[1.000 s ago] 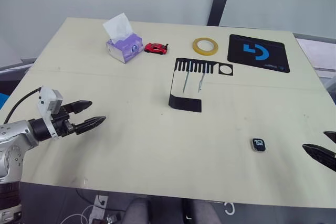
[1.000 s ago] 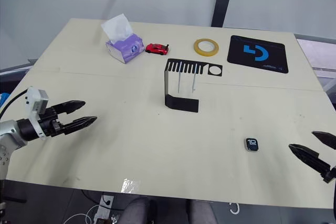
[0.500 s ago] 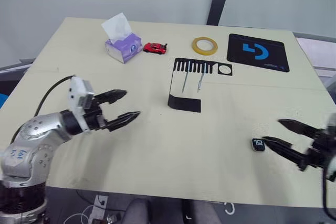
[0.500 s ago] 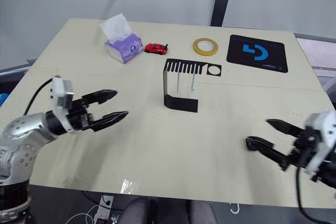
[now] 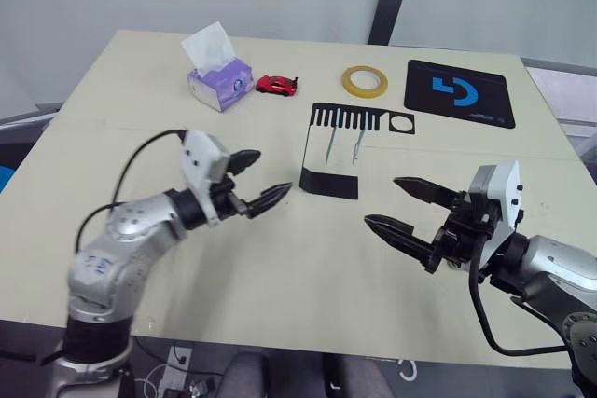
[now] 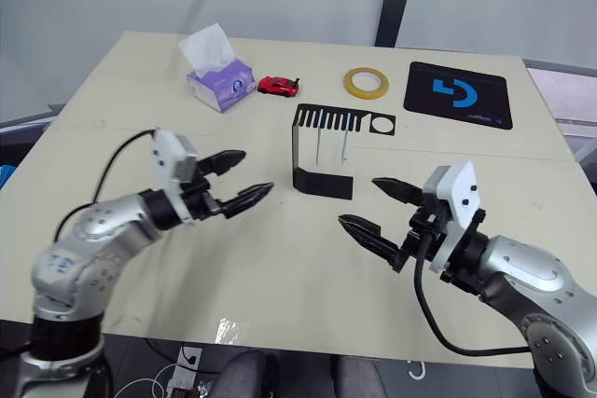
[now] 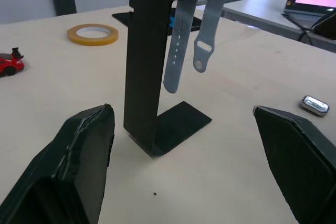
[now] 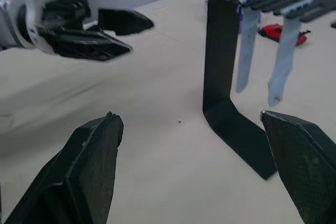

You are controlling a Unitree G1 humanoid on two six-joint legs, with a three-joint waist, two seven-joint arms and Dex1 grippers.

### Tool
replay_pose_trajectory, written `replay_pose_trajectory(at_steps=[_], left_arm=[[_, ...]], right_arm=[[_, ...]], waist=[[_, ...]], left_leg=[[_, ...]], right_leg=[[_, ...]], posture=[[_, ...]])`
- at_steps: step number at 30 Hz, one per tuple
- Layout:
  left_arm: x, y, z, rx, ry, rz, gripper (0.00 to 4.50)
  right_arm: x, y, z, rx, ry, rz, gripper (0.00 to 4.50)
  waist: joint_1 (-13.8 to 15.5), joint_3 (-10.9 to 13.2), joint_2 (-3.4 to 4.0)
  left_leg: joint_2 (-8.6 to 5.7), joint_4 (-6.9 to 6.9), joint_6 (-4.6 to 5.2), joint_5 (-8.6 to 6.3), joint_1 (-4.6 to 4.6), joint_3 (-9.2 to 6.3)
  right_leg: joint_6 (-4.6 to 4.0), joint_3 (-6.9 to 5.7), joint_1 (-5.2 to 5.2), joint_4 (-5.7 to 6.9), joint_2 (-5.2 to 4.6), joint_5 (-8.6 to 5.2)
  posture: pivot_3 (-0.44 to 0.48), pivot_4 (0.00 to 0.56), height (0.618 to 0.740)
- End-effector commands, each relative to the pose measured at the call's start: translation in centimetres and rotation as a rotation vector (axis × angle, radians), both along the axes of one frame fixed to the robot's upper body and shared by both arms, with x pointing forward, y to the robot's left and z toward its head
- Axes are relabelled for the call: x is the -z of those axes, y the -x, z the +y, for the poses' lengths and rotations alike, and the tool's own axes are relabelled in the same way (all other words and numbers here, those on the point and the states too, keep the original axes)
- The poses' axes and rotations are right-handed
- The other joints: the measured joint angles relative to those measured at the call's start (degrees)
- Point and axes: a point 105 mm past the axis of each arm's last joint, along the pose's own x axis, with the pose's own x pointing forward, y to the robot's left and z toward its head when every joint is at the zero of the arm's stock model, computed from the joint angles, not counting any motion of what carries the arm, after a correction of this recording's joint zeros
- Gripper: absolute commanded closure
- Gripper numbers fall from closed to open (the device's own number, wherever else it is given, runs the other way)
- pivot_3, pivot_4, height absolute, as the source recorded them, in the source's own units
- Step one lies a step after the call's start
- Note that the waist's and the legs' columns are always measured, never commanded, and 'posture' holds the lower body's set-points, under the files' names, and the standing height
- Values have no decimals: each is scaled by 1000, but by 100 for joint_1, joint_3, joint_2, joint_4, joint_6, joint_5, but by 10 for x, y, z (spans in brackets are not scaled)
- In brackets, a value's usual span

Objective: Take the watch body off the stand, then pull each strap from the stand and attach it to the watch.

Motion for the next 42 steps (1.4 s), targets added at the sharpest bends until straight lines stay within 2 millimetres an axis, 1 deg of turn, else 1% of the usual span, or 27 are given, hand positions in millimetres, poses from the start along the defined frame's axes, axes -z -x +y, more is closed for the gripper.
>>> replay_pose_trajectory(at_steps=[1, 8, 15, 18, 25, 29, 32, 37, 42], left_arm=[[-11, -14, -7, -110, -13, -68, 0], [-9, -31, -28, -197, -7, -93, 0], [3, -47, -35, -273, -39, -107, 0], [8, -57, -40, -302, -48, -119, 0], [8, -74, -51, -359, -28, -127, 0], [5, -80, -54, -391, -25, -127, 0], [7, -80, -52, -414, -29, -115, 0], [9, -79, -52, -410, -35, -104, 0], [10, -81, -52, -408, -40, -98, 0]], right_arm=[[-7, 6, 6, -28, 0, -14, 46], [-11, 4, 5, -22, 15, -10, 46], [-10, 6, 1, 4, 20, -7, 46], [-9, 5, -1, 19, 18, -10, 46], [-10, 5, -1, 32, 15, -15, 46], [-10, 5, -3, 42, 20, -20, 46], [-11, 5, -4, 48, 22, -22, 46], [-11, 4, -5, 54, 22, -24, 46], [-11, 4, -6, 57, 21, -24, 46]], waist=[[38, 0, 0], [41, 0, 0], [53, -1, -1], [60, -1, -1], [61, -1, -2], [59, -1, -2], [64, -1, -2], [66, -1, -2], [65, -1, -2]], left_leg=[[0, 2, 0, 0, -1, 0], [-3, 9, 5, -1, -23, -3], [-4, 12, 9, 4, -29, -5], [-6, 12, 10, 4, -31, -5], [-6, 14, 11, 4, -34, -5], [-5, 14, 12, 4, -33, -5], [-5, 14, 11, 4, -34, -5], [-6, 14, 11, 4, -34, -5], [-6, 14, 11, 5, -34, -5]], right_leg=[[0, -1, -1, 0, 0, 0], [4, -3, -14, -1, 1, 2], [4, -4, -18, 1, 2, 2], [5, -4, -18, -1, 1, 3], [8, -6, -18, -2, 1, 4], [8, -6, -19, 0, 3, 4], [8, -6, -19, -1, 2, 4], [8, -6, -19, 0, 1, 5], [8, -6, -19, 0, 1, 5]], posture=[[0, 150, 738], [0, 150, 738], [0, 150, 738], [0, 150, 738], [0, 150, 738], [0, 150, 738], [0, 150, 738], [0, 150, 738], [0, 150, 738]])
